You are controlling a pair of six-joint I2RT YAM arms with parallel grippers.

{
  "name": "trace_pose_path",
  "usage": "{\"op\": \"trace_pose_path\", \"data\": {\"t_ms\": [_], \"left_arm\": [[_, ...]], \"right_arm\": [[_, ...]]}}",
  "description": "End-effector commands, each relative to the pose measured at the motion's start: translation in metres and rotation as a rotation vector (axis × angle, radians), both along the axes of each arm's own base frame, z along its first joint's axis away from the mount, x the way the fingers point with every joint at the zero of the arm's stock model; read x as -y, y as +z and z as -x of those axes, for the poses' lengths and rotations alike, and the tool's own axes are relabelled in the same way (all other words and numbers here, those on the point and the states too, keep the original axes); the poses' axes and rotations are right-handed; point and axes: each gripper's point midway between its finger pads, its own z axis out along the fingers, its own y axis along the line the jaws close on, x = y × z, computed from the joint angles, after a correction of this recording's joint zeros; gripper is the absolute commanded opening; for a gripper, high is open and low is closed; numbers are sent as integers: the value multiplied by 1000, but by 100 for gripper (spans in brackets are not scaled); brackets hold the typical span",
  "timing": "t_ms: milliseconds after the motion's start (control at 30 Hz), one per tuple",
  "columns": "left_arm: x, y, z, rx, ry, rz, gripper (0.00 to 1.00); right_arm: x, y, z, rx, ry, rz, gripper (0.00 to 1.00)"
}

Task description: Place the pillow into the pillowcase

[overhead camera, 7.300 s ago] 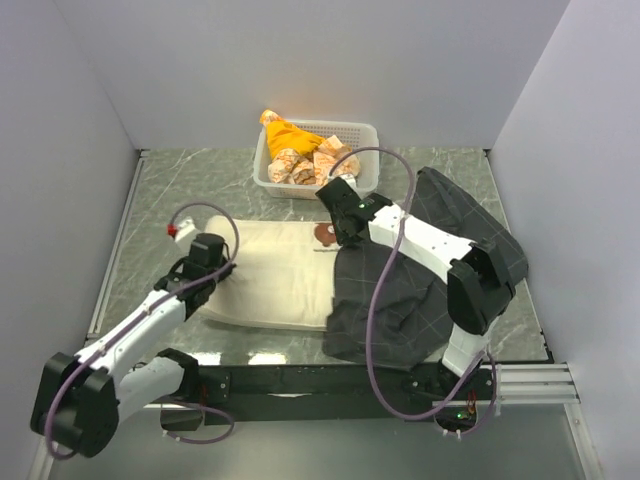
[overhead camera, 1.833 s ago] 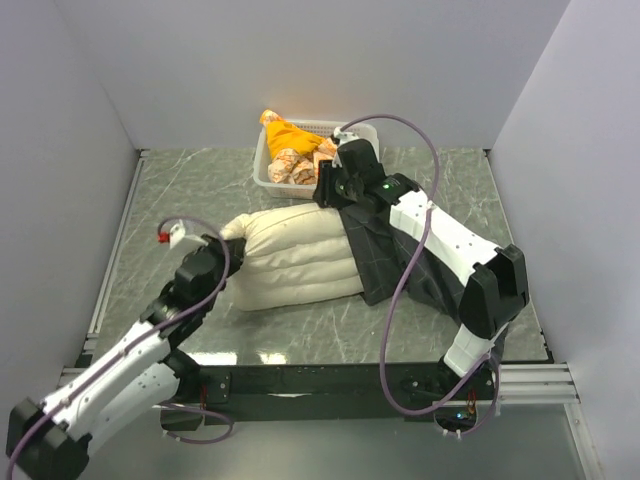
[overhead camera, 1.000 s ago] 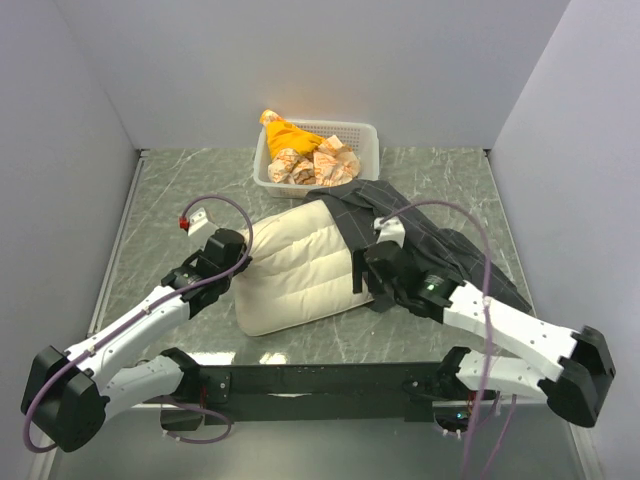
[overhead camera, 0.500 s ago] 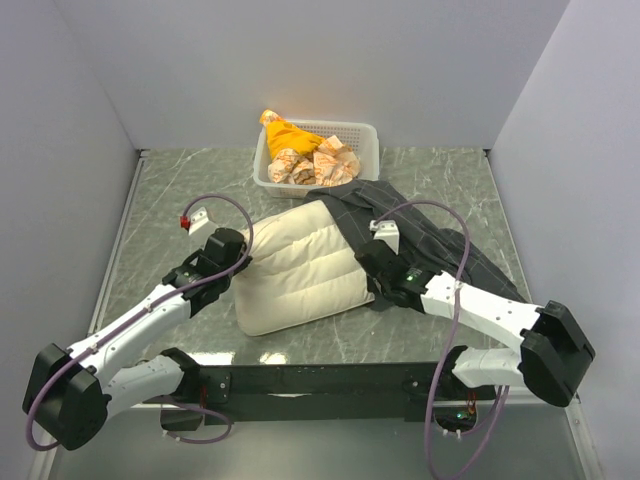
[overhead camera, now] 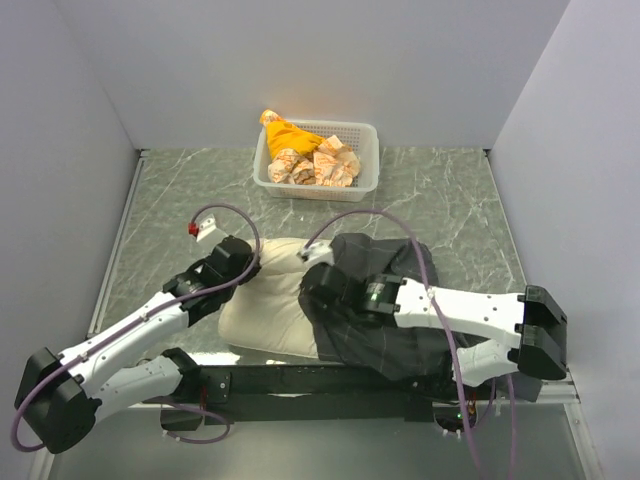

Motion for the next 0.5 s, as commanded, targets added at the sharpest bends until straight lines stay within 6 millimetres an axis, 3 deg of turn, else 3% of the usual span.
{"op": "trace_pose_path", "data": {"t_ms": [0,100,133,300,400,433,467], "left_arm": [[6,17,6,33,-23,45,9],[-9,31,4,34,23,-1,71],[-14,44,2,40,50,2,99],[-64,43,26,-48,200,-68,100],[-61,21,44,-92,180,13,99],[-61,-2,53,-132,173,16,99],[-59,-10,58,-142,159,41,99]], "right_arm": [[27,19,-43,-2,-132,-123,0],[47,12,-59,-3,-186,-107,0],[51,10,-63,-7,-200,-107,0],[64,8,-75,-20,-227,-143,0],[63,20,-79,-9,-226,-175,0],[62,24,-79,-7,-219,-183,0],[58,33,-80,0,-211,-199,0]]}}
